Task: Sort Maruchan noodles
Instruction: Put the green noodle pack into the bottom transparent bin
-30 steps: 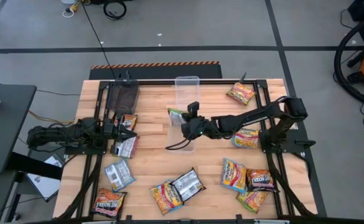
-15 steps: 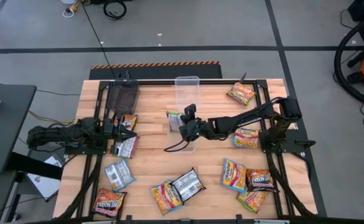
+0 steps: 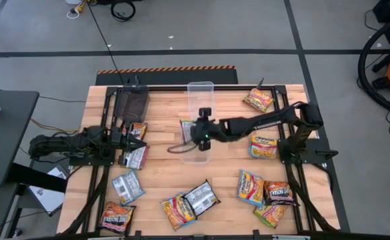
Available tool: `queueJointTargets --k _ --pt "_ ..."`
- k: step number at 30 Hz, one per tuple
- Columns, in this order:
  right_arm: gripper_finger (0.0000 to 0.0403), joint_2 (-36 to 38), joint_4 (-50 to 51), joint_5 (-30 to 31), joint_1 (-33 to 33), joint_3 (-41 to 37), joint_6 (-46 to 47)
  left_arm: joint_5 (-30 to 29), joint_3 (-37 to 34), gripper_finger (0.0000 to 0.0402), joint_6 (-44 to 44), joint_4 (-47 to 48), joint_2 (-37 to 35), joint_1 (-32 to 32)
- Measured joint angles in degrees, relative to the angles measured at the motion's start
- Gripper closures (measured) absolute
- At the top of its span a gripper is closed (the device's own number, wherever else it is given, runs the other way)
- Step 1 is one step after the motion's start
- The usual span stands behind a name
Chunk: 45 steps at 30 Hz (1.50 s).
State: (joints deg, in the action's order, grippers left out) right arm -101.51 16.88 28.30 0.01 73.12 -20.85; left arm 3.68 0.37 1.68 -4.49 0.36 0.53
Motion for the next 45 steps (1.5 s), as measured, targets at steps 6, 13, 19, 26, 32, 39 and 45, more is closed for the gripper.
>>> queueJointTargets --k 6,13,19,26,32,39,45 --pt "0.0171 4.37 4.59 -0.64 -0.71 2.64 0.45 0.00 0.02 0.0377 0.02 -0.04 0.00 0.00" --pt "0.0141 14.35 16.63 6.89 -1.62 0.81 14.02 0.00 0.00 0.0377 0.00 0.01 0.00 0.00" --pt "0.0139 26.62 24.41 9.54 -4.09 -10.69 31.62 0.00 -0.01 0.0377 0.00 0.01 0.00 -0.01" --pt "0.0140 37.45 33.53 -0.94 -18.34 -18.16 48.96 0.00 0.02 0.0377 -0.01 0.02 0.00 -0.01" --pt "0.0145 35.00 37.61 -6.89 -32.26 -18.38 47.98 0.00 0.02 0.0377 0.02 0.02 0.00 -0.01" --pt "0.0154 26.33 36.34 -20.40 -47.13 -18.38 48.18 0.00 0.01 0.0377 0.00 0.02 0.00 -0.01" --pt "0.0167 20.24 32.10 -21.24 -50.25 -18.38 43.35 0.00 0.00 0.0377 0.02 0.00 0.00 -0.01"
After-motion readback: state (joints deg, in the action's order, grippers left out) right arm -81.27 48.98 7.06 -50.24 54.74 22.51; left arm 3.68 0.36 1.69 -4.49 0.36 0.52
